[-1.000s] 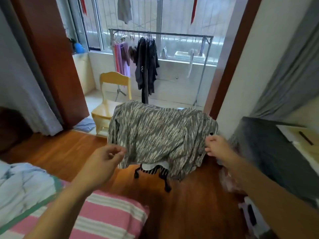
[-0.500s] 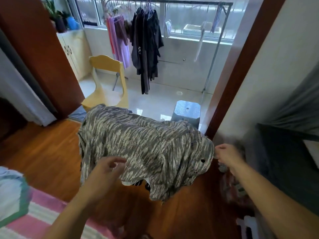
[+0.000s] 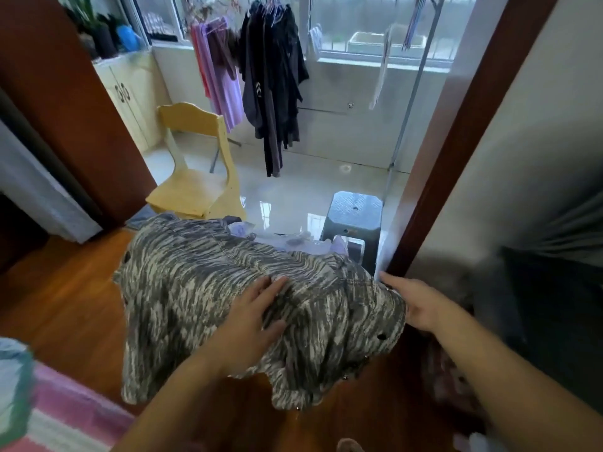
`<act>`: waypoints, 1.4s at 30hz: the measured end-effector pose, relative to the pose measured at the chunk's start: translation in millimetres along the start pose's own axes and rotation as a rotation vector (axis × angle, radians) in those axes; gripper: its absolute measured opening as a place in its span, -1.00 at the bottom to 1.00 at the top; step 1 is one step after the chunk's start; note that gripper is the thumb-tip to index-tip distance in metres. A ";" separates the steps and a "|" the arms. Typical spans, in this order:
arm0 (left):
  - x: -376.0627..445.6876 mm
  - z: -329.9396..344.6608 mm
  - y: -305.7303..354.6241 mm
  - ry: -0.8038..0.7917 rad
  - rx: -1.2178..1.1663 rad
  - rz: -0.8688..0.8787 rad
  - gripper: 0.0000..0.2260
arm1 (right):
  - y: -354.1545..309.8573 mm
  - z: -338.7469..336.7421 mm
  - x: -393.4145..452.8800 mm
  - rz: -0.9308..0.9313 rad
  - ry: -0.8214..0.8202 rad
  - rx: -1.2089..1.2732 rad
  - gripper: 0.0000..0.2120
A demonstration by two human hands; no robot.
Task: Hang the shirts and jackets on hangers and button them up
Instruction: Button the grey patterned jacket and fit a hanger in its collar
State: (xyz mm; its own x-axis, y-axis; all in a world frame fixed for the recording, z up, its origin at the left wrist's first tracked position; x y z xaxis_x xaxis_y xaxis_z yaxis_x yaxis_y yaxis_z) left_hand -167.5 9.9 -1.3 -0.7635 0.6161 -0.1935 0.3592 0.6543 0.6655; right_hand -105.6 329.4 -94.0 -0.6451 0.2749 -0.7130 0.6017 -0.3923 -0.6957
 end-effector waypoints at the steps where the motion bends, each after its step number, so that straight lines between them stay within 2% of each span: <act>1: 2.2 3.7 0.1 -0.004 0.068 -0.033 -0.33 | -5.7 3.7 -1.4 0.021 -0.043 -0.055 -0.65; 3: 5.6 10.9 -3.6 -0.010 0.194 -0.110 -0.32 | -29.3 1.7 -2.6 -0.015 -0.078 -0.139 -0.72; 5: 6.8 11.2 -4.9 0.045 0.303 -0.149 -0.33 | -70.5 -4.6 -12.1 -0.135 -0.074 -0.163 -0.72; 7: 5.7 11.2 -5.9 0.072 0.377 -0.177 -0.34 | -119.4 -11.5 -32.6 -0.322 -0.062 -0.187 -0.79; 9: 10.4 10.8 -8.3 0.072 0.353 -0.221 -0.35 | -161.3 -10.9 -67.7 -0.540 -0.082 -0.266 -0.87; 10: 11.8 9.9 -8.3 0.052 0.349 -0.258 -0.39 | -173.7 -3.5 -91.2 -0.639 -0.142 -0.314 -0.86; 11: 14.7 7.9 -10.3 0.037 0.298 -0.301 -0.46 | -180.2 9.5 -118.6 -0.736 -0.229 -0.393 -0.78; 13: 15.8 -1.4 -1.3 0.050 0.031 -0.344 -0.68 | -164.5 43.5 -160.0 -0.846 -0.451 -0.622 -0.63; 14: 9.8 -5.5 6.2 0.140 -0.190 -0.388 -0.79 | -141.3 60.9 -167.1 -0.824 -0.580 -0.761 -0.64; 15: -1.7 -9.8 13.2 0.298 -0.409 -0.424 -0.76 | -114.1 74.9 -166.7 -0.759 -0.696 -0.903 -0.65; 17: -36.1 -17.8 23.5 0.714 -0.784 -0.508 -0.69 | -61.2 90.5 -154.7 -0.624 -0.834 -1.128 -0.60; 19: -60.1 -3.8 40.7 0.976 -0.950 -0.520 -0.81 | -20.0 101.9 -140.1 -0.606 -0.936 -1.261 -0.55; 20: -61.0 3.9 59.9 0.944 -0.923 -0.485 -0.90 | -3.7 107.1 -132.2 -0.620 -0.966 -1.315 -0.51; 21: -54.7 16.2 71.7 0.822 -0.842 -0.484 -0.90 | 7.4 111.7 -129.3 -0.639 -0.983 -1.376 -0.46; 23: -35.6 37.2 84.5 0.535 -0.662 -0.537 -0.64 | 24.9 120.4 -123.7 -0.631 -0.998 -1.460 -0.36; 24: -30.3 40.4 85.2 0.464 -0.596 -0.574 -0.63 | 30.4 125.5 -122.4 -0.615 -1.008 -1.479 -0.36; 27: -24.6 32.6 63.2 0.451 -0.287 -0.741 -0.82 | 37.7 137.5 -116.6 -0.629 -1.047 -1.408 -0.47; 28: -27.4 31.5 52.0 0.484 -0.288 -0.791 -0.81 | 40.0 137.1 -114.6 -0.595 -1.079 -1.376 -0.49; 30: -36.7 28.4 43.0 0.639 -0.399 -0.758 -0.85 | 40.7 129.1 -113.5 -0.524 -1.156 -1.332 -0.56; 31: -42.4 21.2 47.2 0.730 -0.412 -0.700 -0.87 | 30.8 123.9 -110.6 -0.549 -1.147 -1.325 -0.64; 33: -52.8 0.6 64.7 0.893 -0.403 -0.566 -0.84 | -10.5 116.4 -86.7 -0.698 -0.963 -1.284 -0.81; 35: -59.7 -15.7 73.0 0.954 -0.474 -0.505 -0.82 | -69.7 111.4 -62.5 -0.822 -0.696 -1.131 -0.81; 37: -68.0 -26.8 72.0 0.941 -0.524 -0.527 -0.87 | -118.6 122.1 -49.2 -0.897 -0.536 -0.989 -0.76; 39: -78.1 -41.0 74.7 0.958 -0.504 -0.532 -0.88 | -141.8 157.8 -31.6 -0.971 -0.528 -1.051 -0.68; 42: -86.6 -50.2 75.3 0.973 -0.486 -0.555 -0.84 | -131.8 234.3 17.1 -1.131 -0.578 -1.406 -0.45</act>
State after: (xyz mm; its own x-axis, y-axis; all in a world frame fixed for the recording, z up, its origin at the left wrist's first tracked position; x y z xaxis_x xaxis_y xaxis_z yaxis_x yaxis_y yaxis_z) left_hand -101.3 -16.3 101.7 -0.9076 -0.4161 -0.0552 -0.2218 0.3639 0.9046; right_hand -306.3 180.1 6.1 -0.8349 -0.5496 -0.0280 -0.4573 0.7211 -0.5205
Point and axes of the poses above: each hand's wrist, its own x-axis towards the middle knuckle, its own z-axis out of the palm, y = z × x, the point moved 9 cm from there along x, towards the middle knuckle
